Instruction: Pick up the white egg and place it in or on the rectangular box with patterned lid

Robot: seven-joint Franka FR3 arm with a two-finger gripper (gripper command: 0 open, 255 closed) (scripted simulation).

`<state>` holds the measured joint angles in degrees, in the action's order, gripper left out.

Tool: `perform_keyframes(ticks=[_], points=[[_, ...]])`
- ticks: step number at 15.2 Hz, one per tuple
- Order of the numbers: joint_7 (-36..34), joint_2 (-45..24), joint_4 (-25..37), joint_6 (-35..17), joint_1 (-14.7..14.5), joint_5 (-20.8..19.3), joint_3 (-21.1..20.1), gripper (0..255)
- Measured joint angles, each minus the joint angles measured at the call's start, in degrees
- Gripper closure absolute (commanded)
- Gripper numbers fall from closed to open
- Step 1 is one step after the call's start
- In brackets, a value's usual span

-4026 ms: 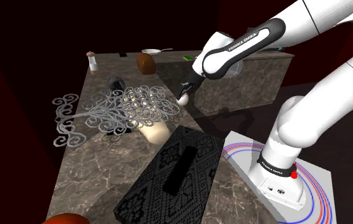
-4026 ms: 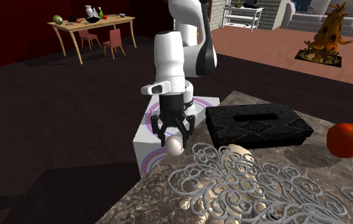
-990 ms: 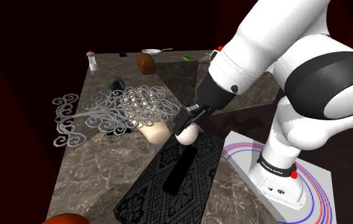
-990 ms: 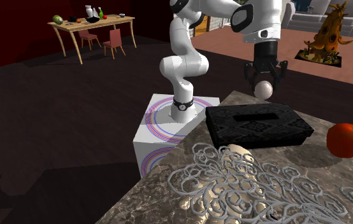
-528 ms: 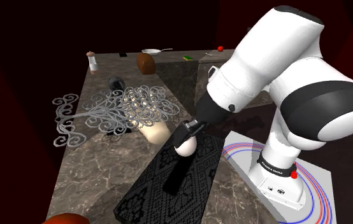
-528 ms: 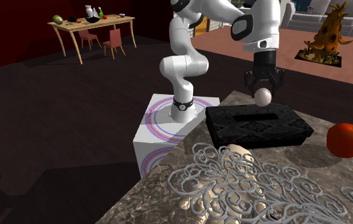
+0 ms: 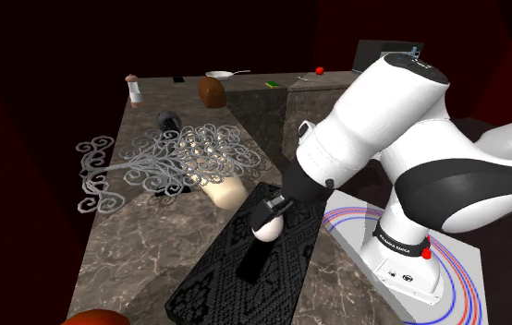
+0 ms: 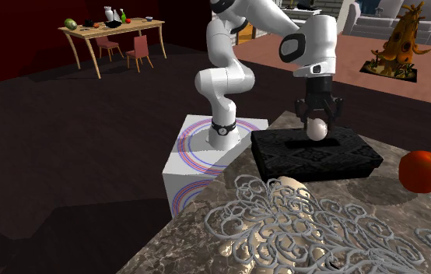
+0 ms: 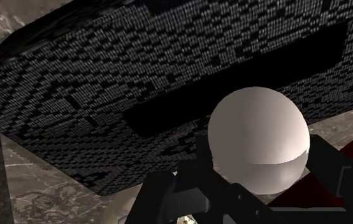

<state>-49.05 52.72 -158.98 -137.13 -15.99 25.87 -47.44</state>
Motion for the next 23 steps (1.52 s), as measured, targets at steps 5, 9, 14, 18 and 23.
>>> perform_keyframes(ticks=[5,9,14,18,23], points=[[-0.17,-0.49,-0.62,-1.12,-0.02,0.37,-0.66,255],[-0.17,-0.5,-0.63,-1.16,-0.01,0.38,-0.68,0],[-0.17,-0.5,-0.63,-1.16,-0.01,0.38,-0.67,0],[-0.37,4.63,1.52,6.41,-2.22,-1.12,3.03,0],[-0.63,5.96,2.28,8.68,-2.81,-1.55,3.86,0]])
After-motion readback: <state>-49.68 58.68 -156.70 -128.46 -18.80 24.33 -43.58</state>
